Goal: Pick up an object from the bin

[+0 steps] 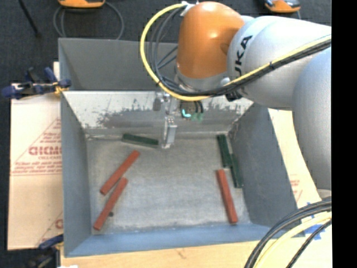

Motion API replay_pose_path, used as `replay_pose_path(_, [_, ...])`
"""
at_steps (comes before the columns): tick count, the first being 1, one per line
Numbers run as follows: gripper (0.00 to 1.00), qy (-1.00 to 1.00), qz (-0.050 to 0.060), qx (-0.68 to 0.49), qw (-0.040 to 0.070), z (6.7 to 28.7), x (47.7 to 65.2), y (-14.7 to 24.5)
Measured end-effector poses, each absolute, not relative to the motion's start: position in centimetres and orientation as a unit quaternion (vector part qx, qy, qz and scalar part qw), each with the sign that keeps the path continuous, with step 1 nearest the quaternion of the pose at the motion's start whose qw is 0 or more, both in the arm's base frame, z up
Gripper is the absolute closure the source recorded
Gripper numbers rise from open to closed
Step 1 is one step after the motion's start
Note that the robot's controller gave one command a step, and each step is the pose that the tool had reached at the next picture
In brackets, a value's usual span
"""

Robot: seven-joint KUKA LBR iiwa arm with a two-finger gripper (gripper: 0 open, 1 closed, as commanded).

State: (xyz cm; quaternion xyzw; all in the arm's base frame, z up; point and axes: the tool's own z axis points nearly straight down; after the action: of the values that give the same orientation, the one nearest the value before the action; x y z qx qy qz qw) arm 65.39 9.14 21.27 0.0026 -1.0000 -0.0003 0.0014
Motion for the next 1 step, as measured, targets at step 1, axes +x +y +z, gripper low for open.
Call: replay_pose_path(1, [0.00, -0.996, 0.000, 0.085, 0.001, 6.85, 65.34, 12.88])
